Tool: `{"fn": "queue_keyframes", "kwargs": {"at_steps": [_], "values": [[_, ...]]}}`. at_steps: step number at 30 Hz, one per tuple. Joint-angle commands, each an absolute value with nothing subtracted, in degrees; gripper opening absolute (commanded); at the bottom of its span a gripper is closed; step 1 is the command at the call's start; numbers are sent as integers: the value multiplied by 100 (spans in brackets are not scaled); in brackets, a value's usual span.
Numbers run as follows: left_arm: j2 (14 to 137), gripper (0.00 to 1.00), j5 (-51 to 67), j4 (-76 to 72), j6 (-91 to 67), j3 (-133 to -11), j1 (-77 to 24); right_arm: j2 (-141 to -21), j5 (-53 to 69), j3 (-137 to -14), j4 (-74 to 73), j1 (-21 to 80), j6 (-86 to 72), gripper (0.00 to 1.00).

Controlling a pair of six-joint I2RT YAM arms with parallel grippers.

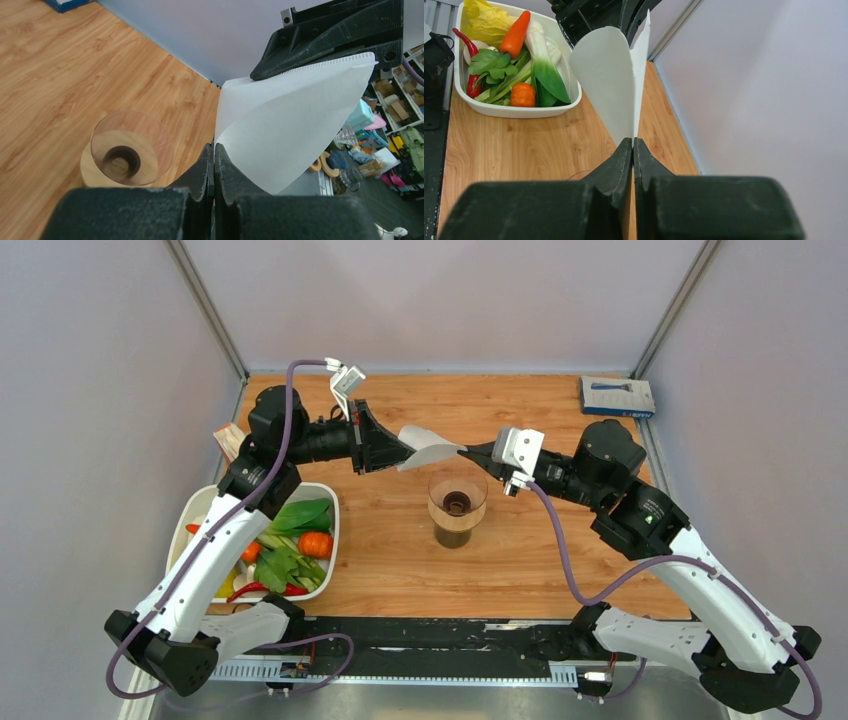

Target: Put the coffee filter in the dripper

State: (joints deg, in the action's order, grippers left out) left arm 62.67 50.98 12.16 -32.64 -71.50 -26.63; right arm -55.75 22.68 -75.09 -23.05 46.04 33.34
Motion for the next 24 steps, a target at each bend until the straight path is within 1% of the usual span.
{"fn": "queue_keyframes", "kwargs": {"at_steps": [1,2,3,24], "values": [[6218,0,5232,1153,-3213,-7253,-2750,-5610,2505,-7704,-2258,4594,3509,3],[6238,0,5237,1163,-3225,-7269,-2784,-5634,2531,-7721,-2291,4594,3534,1],[6262,0,5255,1166,-3230,-7278,-2802,-5653,2562,-7741,-2314,4594,3560,0],[6466,1,5335,864,-3388,-7328,-3319,-5968,2880,-7737,-2778,4641,3942,0]]}}
